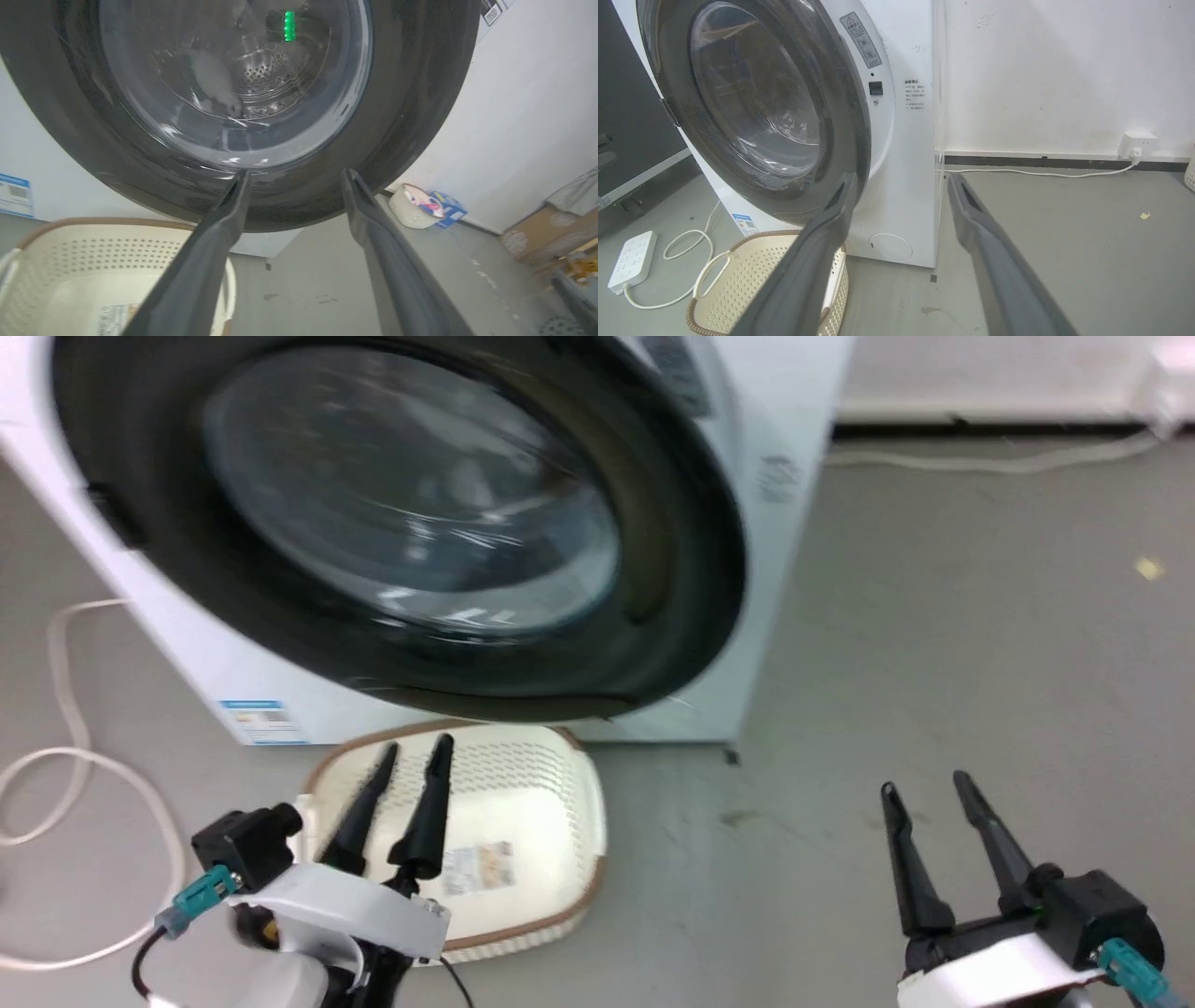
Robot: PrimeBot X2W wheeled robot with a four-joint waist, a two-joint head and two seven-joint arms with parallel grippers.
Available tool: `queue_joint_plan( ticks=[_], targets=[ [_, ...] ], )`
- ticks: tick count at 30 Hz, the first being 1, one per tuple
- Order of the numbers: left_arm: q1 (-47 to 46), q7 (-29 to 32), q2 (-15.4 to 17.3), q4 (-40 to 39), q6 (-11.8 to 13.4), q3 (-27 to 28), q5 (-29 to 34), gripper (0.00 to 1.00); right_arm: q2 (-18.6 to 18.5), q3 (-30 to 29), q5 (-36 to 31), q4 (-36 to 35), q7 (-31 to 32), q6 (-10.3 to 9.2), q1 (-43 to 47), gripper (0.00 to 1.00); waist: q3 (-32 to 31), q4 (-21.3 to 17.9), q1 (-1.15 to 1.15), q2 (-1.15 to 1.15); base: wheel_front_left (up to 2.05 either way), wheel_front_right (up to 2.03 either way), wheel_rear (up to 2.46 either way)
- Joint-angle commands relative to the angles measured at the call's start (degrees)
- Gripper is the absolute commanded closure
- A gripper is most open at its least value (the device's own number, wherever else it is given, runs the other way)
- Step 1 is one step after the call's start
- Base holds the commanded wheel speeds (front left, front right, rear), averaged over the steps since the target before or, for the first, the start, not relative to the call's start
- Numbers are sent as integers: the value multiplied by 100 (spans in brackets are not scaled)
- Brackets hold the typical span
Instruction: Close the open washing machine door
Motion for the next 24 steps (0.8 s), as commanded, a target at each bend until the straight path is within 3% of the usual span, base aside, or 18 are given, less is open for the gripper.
queue_joint_plan(
  ticks=[1, 4, 7, 13, 19, 20, 24],
  targets=[
    [155, -30, -19, -293, 141, 240, 863, 0, -26, 32, -48, -31, -26, 6, 83, 0, -345, 472, 1, 0, 0, 0, 0],
    [437, -32, -39, -700, 478, 443, 2285, 0, -24, 58, -64, -46, -26, 6, 149, 0, -446, 696, 1, 0, 0, 0, 0],
    [746, -32, -253, -1062, 702, 679, 3063, 0, -29, 95, -77, -41, -26, 6, 203, 0, -502, 875, 1, 0, 0, 0, 0],
    [1294, -33, -541, -1343, 744, 948, 3955, 0, -18, 99, -81, -21, -26, 6, 316, 0, -569, 1143, 1, 0, 0, 0, 0],
    [1536, -33, -671, -1353, 558, 984, 4590, 0, -34, 143, -75, 41, -26, 6, 396, 0, -508, 1315, 1, 0, 0, 0, 0],
    [1504, -33, -724, -1348, 508, 987, 4685, 0, -84, 169, -45, 55, -26, 6, 367, 100, -437, 1349, 1, 0, 0, 0, 0],
    [1409, -33, -831, -1319, 456, 1023, 4822, 0, -257, 343, -30, 43, -26, 6, 221, 100, -216, 1405, 1, 0, 0, 0, 0]
  ],
)
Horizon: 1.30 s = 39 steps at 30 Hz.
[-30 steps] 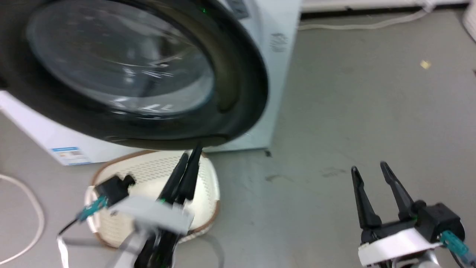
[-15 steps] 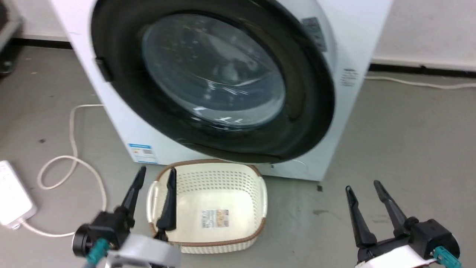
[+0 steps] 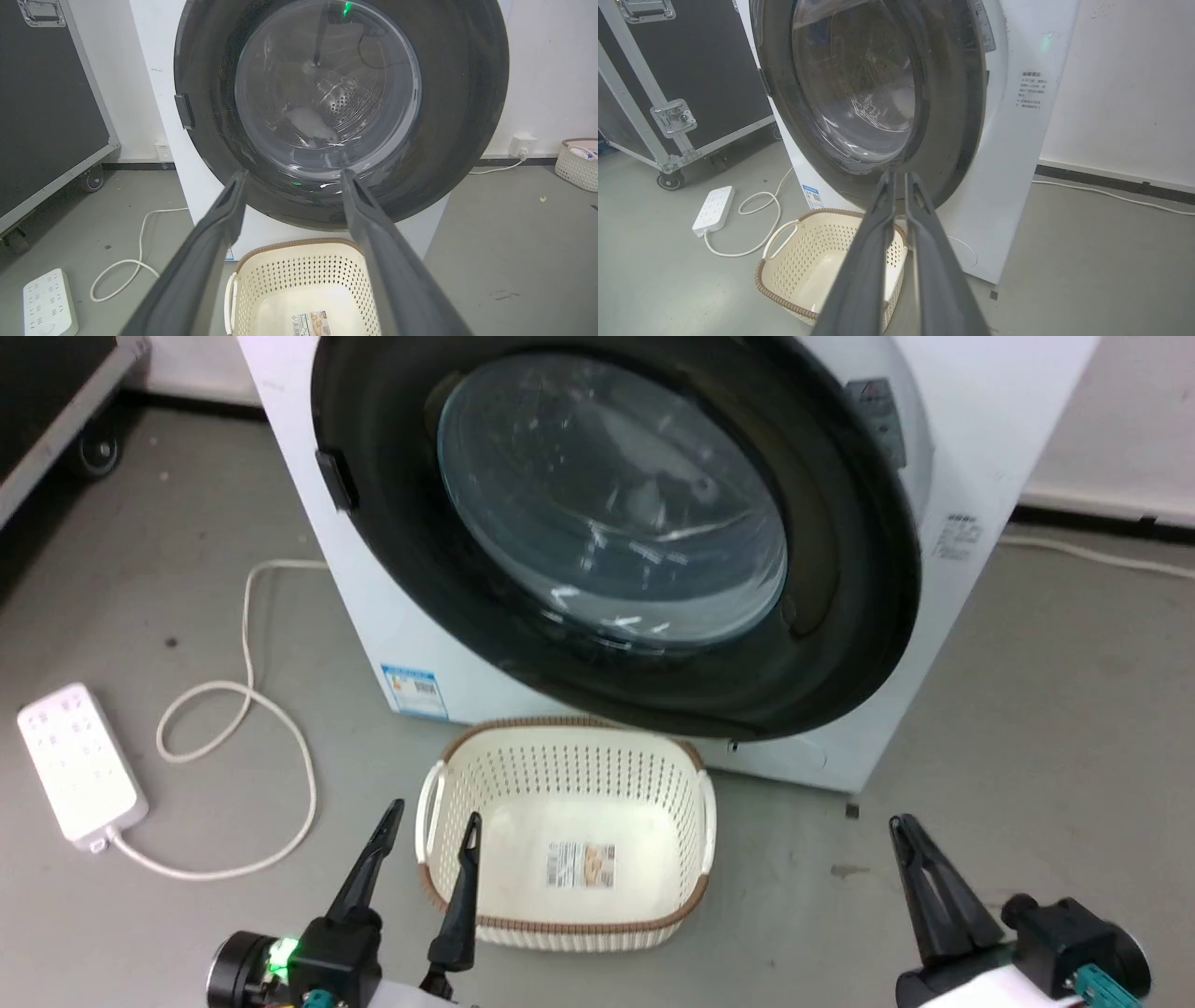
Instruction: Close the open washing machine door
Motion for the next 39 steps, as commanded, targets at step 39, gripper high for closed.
queue_joint_plan(
  ticks=[39],
  targets=[
    [-943, -30, -549, 22, -67, -243, 244, 0, -2493, 773, 2152, 2791, 1079, 6, -5250, 100, 1819, 1063, 0, 0, 0, 0, 0]
  ],
)
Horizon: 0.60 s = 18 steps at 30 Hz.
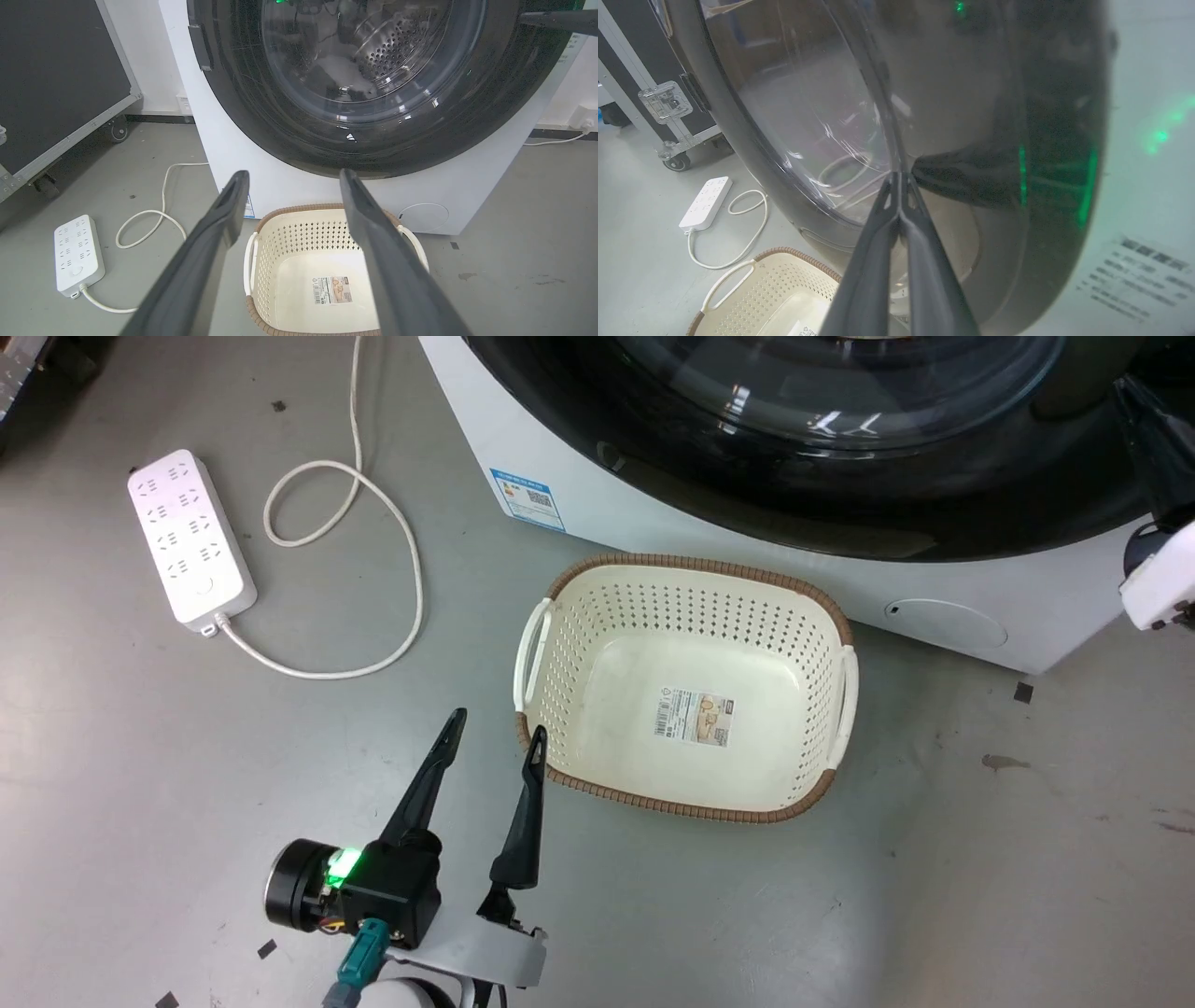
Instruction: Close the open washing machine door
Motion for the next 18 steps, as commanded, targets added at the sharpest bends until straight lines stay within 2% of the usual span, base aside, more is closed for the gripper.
queue_joint_plan(
  ticks=[1, 5, 6, 7, 14, 18],
  targets=[
    [-82, -31, -10, -10, 16, -13, -1, 0, -112, -124, -19, 104, -65, -65, -196, 100, -28, -9, 0, 0, 0, 0, 0],
    [-27, -31, -12, 31, 27, 24, -43, 0, 9, -56, 4, 297, -273, -65, -85, 100, -258, -60, 0, 0, 0, 0, 0],
    [32, -31, -13, 95, 7, 64, -80, 0, 92, 83, 6, 322, -488, -65, 154, 66, -517, -136, 0, 0, 0, 0, 0],
    [50, -31, -13, 115, -3, 80, -86, 0, 122, 83, 10, 321, -591, -65, 248, 0, -608, -167, 0, 0, 0, 0, 0],
    [238, -31, 7, 308, -26, 300, -55, 0, 593, -69, 140, -77, -985, -65, 1253, 0, -1275, -485, 0, 0, 0, 0, 0],
    [370, -31, 20, 402, -86, 430, -85, 0, 809, -389, -258, -541, -1085, -65, 1921, 0, -1611, -677, 0, 0, 0, 0, 0]
  ],
)
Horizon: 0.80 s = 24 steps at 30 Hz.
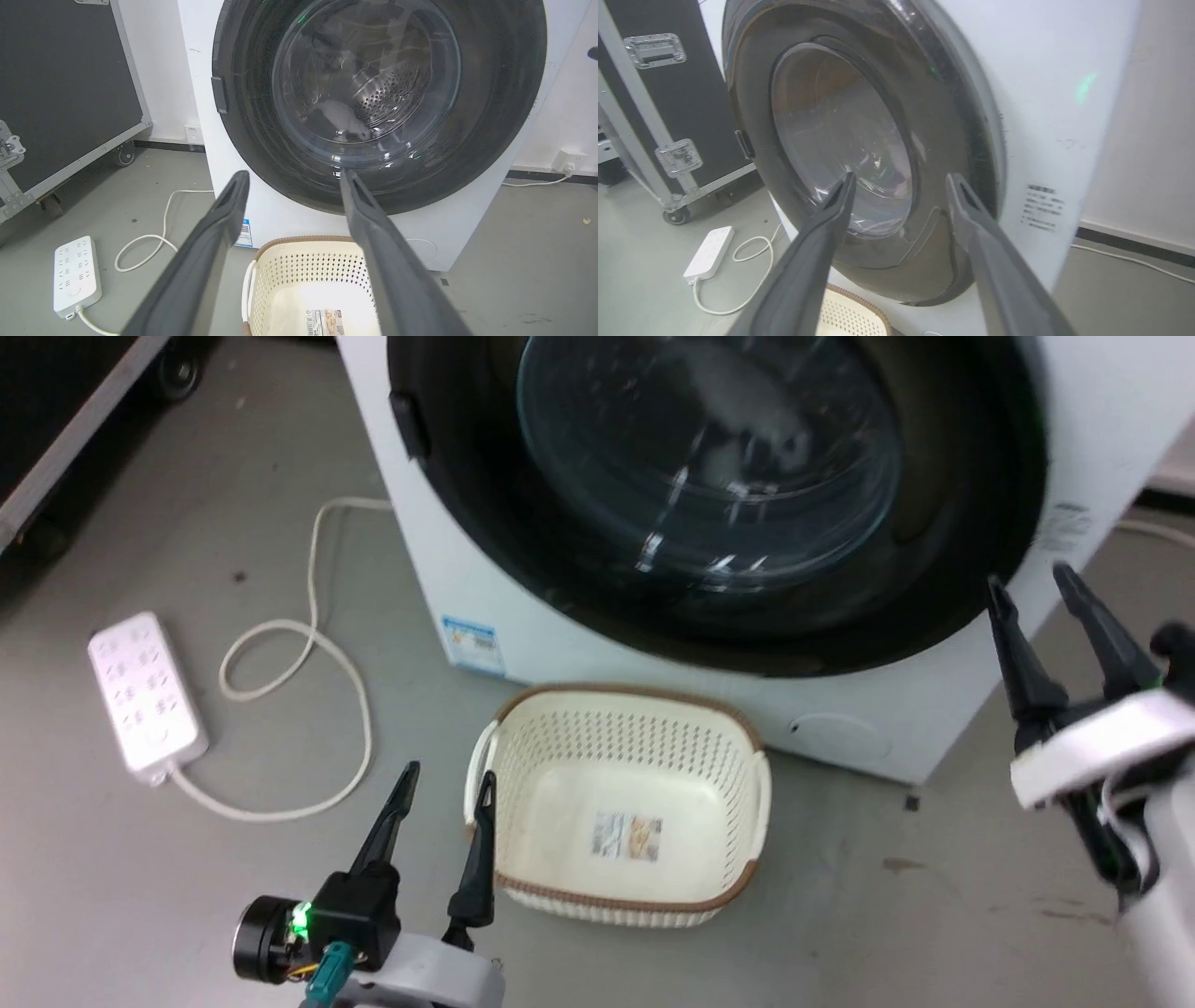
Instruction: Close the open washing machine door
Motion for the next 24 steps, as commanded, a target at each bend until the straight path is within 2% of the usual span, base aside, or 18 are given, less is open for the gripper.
queue_joint_plan(
  ticks=[1, 3, 8, 16, 24],
  targets=[
    [80, -30, 23, 29, -36, 32, 3, 0, 56, -100, -124, -118, -36, 3, 246, 0, -294, -209, 1, 0, 0, 0, 0],
    [160, -30, 45, 59, -86, 79, -3, 0, 226, -482, -442, -445, -54, 3, 686, 0, -455, -273, 1, 0, 0, 0, 0],
    [313, -30, 78, 52, -174, 164, 22, 0, 941, -1177, -973, -1349, -54, 3, 1782, 0, -666, -431, 1, 0, 0, 0, 0],
    [309, -30, 73, 99, -305, 198, 67, 0, 1754, -1610, -1759, -2275, 23, 3, 3300, 0, -770, -595, 1, 0, 0, 0, 0],
    [285, -30, 54, 220, -355, 230, 64, 0, 1813, -1401, -1490, -2295, -10, 3, 3621, 0, -796, -687, 1, 0, 0, 0, 0]
  ],
)
